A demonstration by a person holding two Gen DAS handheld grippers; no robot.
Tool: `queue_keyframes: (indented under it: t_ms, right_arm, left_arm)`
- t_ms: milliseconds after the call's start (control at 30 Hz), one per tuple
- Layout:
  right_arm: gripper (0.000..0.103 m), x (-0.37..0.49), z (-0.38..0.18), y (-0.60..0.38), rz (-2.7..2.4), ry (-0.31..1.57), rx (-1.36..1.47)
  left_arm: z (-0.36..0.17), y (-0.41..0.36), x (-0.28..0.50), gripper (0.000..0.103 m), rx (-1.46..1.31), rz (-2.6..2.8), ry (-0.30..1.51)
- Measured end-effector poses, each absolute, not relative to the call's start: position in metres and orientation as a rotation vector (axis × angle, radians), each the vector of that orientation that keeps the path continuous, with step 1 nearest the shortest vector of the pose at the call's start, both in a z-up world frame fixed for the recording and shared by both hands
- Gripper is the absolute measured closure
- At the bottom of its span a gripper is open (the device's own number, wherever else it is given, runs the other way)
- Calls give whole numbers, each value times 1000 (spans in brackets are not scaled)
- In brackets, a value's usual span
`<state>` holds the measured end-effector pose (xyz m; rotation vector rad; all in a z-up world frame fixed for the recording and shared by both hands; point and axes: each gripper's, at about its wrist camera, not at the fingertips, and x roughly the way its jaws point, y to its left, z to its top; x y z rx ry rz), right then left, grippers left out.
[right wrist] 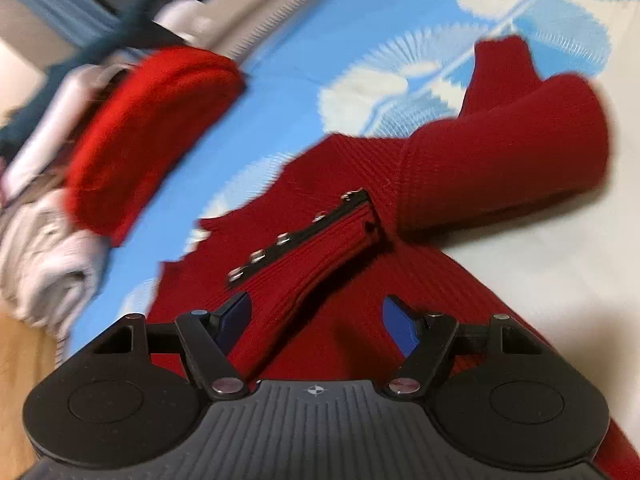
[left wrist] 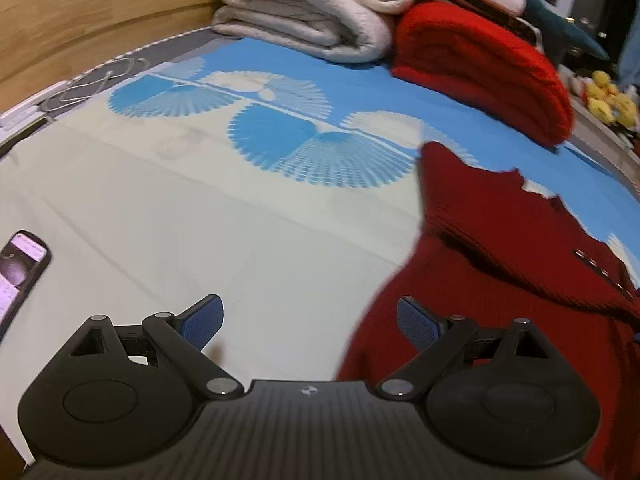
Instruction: Fold small clothes
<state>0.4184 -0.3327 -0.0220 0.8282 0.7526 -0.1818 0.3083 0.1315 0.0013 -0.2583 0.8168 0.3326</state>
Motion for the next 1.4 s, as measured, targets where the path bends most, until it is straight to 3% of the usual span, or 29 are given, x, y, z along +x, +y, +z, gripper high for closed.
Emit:
queue_keyframes:
  t_ms: [67, 100, 333, 467, 600, 667, 767, 800, 1067, 1267, 1400]
  right_arm:
    - [59, 444, -28, -328, -243, 774, 803]
    - [94, 452, -27, -325, -261, 772, 778]
    - [94, 436, 57, -282, -18, 465, 519]
    - [94, 431, 49, -299, -44, 434, 517]
    - [87, 469, -31, -336, -201, 780, 629]
    - [83, 455, -40, -345, -163, 732, 687]
    - [51, 433, -25, -348, -110, 725, 638]
    - [33, 423, -16, -353, -118, 724, 619]
    - [27, 318, 22, -478, -319, 475, 720]
    - [25, 296, -29, -562, -397, 483, 1062]
    - [25, 326, -43, -584, -399, 507, 1103]
  left_arm:
    - [1, 140, 312, 7, -260, 364, 830]
    - [0, 144, 314, 7, -266, 375, 839]
    - [-4, 154, 314, 7, -280, 372, 876]
    - [-6, 155, 313, 7, -267, 395, 870]
    - [-10, 153, 316, 7, -265, 389, 890]
    - [-10, 149, 317, 7, -248, 377, 887]
    - [-10, 144, 317, 7, -228, 362, 883]
    - [-10, 143, 318, 7, -226, 354, 886]
    - [-8, 142, 316, 7, -225, 352, 877]
    - [-15, 139, 319, 7, -212, 370, 894]
    - [-23, 133, 325, 7, -191, 384, 915]
